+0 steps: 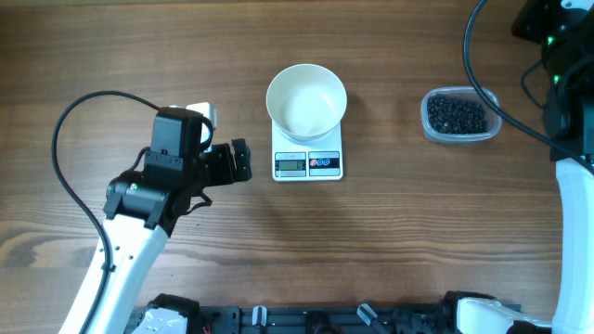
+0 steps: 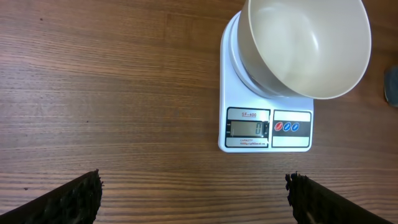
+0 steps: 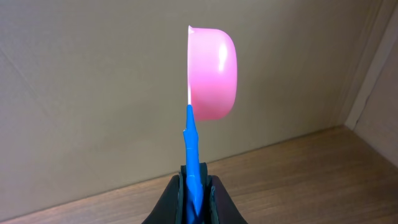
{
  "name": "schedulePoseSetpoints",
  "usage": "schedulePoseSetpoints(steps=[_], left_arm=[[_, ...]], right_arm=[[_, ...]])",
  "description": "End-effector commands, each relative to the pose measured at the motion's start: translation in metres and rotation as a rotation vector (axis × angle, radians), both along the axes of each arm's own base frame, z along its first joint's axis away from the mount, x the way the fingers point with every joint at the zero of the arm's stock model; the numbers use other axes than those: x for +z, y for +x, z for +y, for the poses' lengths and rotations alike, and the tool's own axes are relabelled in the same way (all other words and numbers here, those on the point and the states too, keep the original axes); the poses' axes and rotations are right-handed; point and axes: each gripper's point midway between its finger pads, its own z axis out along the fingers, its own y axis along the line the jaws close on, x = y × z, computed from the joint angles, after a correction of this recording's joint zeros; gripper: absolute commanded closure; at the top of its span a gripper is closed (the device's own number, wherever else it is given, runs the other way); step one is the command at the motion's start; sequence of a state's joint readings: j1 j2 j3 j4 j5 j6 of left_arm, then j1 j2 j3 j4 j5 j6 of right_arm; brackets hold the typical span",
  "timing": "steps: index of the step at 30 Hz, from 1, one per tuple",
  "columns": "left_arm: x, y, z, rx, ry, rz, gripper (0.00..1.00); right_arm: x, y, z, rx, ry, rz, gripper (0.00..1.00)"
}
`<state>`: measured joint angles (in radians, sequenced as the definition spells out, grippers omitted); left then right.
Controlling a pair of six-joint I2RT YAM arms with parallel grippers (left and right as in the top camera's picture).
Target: Scoop item into bowl and weigh 150g on scale
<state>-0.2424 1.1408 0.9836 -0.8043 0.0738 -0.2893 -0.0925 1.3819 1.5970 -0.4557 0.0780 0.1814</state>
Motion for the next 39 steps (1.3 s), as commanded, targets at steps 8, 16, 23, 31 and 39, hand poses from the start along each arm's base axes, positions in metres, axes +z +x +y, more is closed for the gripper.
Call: schedulePoseSetpoints(steps=[8,16,23,31,39], left_arm=[[-0.001,0.0,0.0,-0.016,0.006,0.0,0.0],[-0.001,0.0,0.0,-0.016,0.006,0.0,0.0],[-0.001,0.0,0.0,-0.017,0.006,0.0,0.0],[-0.001,0.0,0.0,-0.016,0.006,0.0,0.0],[-0.001,0.0,0.0,-0.016,0.006,0.0,0.0]], right_arm=[[-0.015,0.013,-0.006,-0.007,-0.045,0.052,0.96],[-0.016,0.013,-0.006,-0.013,-0.034,0.054,0.96],[-0.014,0.012,-0.014,-0.053,-0.045,0.046,0.96],[-0.009,0.014,-0.013,-0.046,-0.059,0.03,0.96],[-0.013,0.014,-0.006,-0.027,0.038,0.027,0.96]])
